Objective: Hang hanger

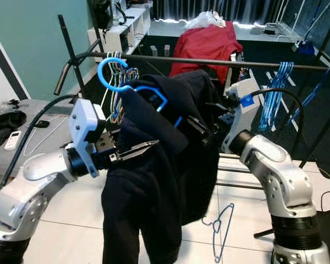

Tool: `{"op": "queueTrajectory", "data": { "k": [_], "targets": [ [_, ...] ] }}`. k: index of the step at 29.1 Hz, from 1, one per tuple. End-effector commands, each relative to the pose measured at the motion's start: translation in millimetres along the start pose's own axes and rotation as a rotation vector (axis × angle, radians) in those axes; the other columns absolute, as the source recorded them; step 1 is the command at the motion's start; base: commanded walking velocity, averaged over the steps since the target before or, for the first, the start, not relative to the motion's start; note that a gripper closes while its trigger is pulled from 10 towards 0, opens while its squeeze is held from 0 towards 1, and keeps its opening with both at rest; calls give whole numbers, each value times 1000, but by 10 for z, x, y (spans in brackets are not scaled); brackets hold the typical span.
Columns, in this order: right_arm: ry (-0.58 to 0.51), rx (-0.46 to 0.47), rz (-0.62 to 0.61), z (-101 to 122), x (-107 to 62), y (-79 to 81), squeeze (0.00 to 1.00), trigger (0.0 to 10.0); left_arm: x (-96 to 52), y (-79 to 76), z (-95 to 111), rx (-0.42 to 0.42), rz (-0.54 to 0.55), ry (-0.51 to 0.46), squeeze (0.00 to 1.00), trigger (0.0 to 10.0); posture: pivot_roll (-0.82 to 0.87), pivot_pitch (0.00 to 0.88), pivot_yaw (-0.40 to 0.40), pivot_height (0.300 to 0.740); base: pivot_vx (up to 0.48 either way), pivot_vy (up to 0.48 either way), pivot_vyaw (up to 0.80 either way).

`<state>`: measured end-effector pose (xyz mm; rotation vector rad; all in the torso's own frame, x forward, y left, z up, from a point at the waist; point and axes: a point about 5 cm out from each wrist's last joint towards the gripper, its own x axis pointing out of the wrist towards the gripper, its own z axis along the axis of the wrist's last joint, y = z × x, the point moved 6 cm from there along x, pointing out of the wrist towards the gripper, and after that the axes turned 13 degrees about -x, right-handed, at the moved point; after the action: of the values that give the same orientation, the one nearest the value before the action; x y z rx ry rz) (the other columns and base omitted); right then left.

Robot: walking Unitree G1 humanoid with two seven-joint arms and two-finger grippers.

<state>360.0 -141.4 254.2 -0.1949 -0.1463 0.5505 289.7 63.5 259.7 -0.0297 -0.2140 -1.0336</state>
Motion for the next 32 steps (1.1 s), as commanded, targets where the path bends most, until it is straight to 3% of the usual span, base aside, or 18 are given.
{"op": "queueTrajectory", "data": {
  "k": [1, 21, 22, 23, 24, 25, 27, 32],
  "targets": [
    [18, 14, -32, -62, 2, -54, 0, 0, 42, -144, 202, 39, -55, -72, 0, 10000, -72, 3, -10, 740, 0, 0, 0],
    [23, -18, -92, -48, -40, -216, 0, 0, 20, -139, 215, 78, -68, -48, 0, 10000, -77, 5, -10, 740, 0, 0, 0],
    [-8, -10, -139, 43, -66, -353, 0, 0, -24, -25, 119, 179, -36, 32, 0, 10000, -78, 4, -10, 740, 0, 0, 0],
    [-8, -10, -139, 43, -66, -353, 0, 0, -24, -25, 119, 179, -36, 32, 0, 10000, -78, 4, -10, 740, 0, 0, 0],
    [-29, -19, -216, 136, -148, -596, 0, 0, -125, 162, -4, 347, 4, 151, 0, 10000, -80, 3, -10, 740, 0, 0, 0],
    [-29, -19, -216, 136, -148, -596, 0, 0, -125, 162, -4, 347, 4, 151, 0, 10000, -80, 3, -10, 740, 0, 0, 0],
    [-32, -46, -342, 233, -336, -986, 0, 0, -325, 409, -87, 597, 22, 311, 0, 10000, -81, 4, -12, 740, 0, 0, 0],
    [-10, -64, -395, 229, -425, -1136, 0, 0, -392, 442, -50, 666, -2, 346, 0, 10000, -81, 4, -12, 740, 0, 0, 0]
  ]
}}
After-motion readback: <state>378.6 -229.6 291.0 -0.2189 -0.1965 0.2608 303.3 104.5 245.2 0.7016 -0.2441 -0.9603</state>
